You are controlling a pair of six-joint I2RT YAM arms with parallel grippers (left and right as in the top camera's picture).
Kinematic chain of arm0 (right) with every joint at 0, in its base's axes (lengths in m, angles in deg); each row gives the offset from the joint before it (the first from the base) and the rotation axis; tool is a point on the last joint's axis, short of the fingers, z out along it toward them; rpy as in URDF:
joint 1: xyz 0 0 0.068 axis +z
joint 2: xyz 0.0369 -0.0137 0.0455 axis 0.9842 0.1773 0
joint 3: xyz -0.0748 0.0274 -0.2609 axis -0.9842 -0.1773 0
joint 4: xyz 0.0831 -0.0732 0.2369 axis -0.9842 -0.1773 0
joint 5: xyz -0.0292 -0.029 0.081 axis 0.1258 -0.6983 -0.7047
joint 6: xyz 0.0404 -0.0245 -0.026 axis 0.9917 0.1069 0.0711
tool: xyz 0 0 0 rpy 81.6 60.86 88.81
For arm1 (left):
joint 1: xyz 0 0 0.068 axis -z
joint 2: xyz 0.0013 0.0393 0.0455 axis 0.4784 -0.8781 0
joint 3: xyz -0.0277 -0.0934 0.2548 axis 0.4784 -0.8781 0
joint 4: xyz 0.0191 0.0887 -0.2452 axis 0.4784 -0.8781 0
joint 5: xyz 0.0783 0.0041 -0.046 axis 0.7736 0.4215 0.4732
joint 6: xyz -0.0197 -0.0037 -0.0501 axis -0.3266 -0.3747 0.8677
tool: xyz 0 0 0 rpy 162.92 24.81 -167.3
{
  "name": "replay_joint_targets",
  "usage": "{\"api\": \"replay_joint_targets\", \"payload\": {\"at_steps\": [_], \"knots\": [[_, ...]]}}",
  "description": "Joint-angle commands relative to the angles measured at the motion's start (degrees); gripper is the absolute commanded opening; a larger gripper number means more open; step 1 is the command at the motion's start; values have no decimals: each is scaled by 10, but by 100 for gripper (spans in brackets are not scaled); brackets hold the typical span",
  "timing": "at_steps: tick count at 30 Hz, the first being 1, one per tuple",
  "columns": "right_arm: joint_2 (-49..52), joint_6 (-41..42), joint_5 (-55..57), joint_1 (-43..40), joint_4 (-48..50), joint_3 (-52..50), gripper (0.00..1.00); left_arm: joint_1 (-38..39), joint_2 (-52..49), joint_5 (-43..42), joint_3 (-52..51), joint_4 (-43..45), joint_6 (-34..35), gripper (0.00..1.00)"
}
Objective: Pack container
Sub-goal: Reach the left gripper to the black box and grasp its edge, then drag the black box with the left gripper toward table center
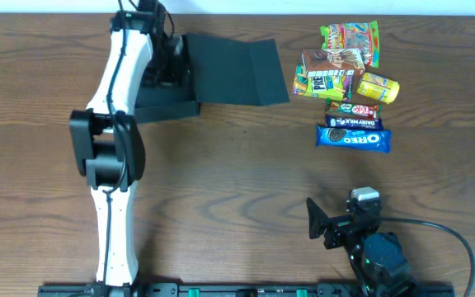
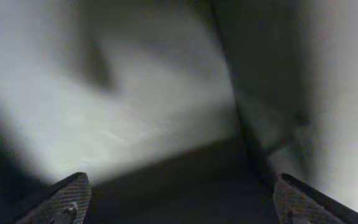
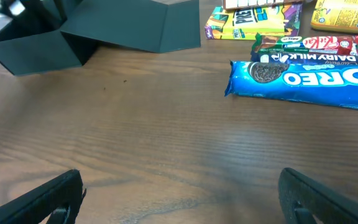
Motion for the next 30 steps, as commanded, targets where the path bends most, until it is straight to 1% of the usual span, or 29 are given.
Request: {"api": "replay_joint_targets", "payload": {"at_steps": [1,6,10,13,15,16,20,25,26,28,30], "knots": [[-3,-11,4,-3,0,-2,99,-15,100,44,38,27,2,95],[-3,-10,4,-3,0,-2,99,-34,137,45,38,50,-35,95],[-3,-11,4,-3,0,-2,99,-54,130,54,36,37,-37,96],[-3,-11,4,-3,0,-2,99,-71,122,67,22,19,-37,99],[-3,-10,4,-3,0,-2,99,-84,111,68,13,0,-37,98],[-3,-11,4,-3,0,-2,99,-88,101,68,8,-8,-37,95],[-3,-10,4,-3,0,-2,99,-93,50,70,3,-31,-37,95],[-3,-11,4,-3,0,-2,99,-94,0,72,3,-40,-14,100],[-3,-10,4,-3,0,-2,99,-95,-7,72,3,-40,-9,93],[-3,-11,4,-3,0,-2,99,-100,-19,76,3,-40,13,84],[-3,-11,4,-3,0,-2,99,-105,-24,95,3,-42,42,78]]}}
